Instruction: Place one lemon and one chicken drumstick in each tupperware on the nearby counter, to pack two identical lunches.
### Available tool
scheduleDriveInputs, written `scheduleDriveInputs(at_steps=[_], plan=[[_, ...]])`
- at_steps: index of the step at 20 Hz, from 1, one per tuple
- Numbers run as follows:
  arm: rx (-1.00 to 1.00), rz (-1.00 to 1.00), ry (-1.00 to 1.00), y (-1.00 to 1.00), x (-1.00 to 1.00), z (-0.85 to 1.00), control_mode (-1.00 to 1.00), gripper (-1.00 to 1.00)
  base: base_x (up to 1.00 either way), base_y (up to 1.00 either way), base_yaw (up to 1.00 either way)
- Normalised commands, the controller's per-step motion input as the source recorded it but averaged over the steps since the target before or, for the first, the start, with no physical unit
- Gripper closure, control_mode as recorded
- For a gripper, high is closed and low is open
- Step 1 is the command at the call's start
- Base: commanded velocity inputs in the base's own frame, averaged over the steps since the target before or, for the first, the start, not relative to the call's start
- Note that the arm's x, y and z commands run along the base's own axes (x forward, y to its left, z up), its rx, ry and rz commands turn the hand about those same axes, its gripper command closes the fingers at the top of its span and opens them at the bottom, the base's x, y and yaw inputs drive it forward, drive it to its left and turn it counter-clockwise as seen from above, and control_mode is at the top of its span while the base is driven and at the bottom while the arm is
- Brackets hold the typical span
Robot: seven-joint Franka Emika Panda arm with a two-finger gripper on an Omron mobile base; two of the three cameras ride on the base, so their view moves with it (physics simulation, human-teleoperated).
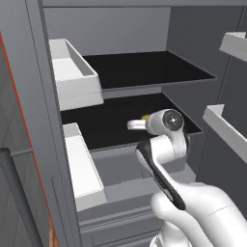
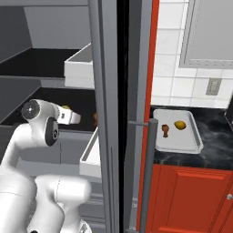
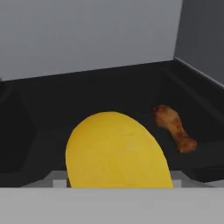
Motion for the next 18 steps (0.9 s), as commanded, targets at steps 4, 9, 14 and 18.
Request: scheduleDriveInputs(at_steps=[4,9,14,18], plan=[[0.00,0.04,0.34,0.01,-0.64,0.65,-1.00,1.00,0.00,0.00,0.00],[0.00,0.07,0.18,0.00,-0.90,0.22,-1.00,1.00,0.00,0.00,0.00],[0.00,0.00,0.05,-0.09,-1.00,0.11,-1.00,1.00,0.00,0.00,0.00],[-0.04,0.00,0.18,-0.01,-1.00,0.00,-1.00,1.00,0.00,0.00,0.00]])
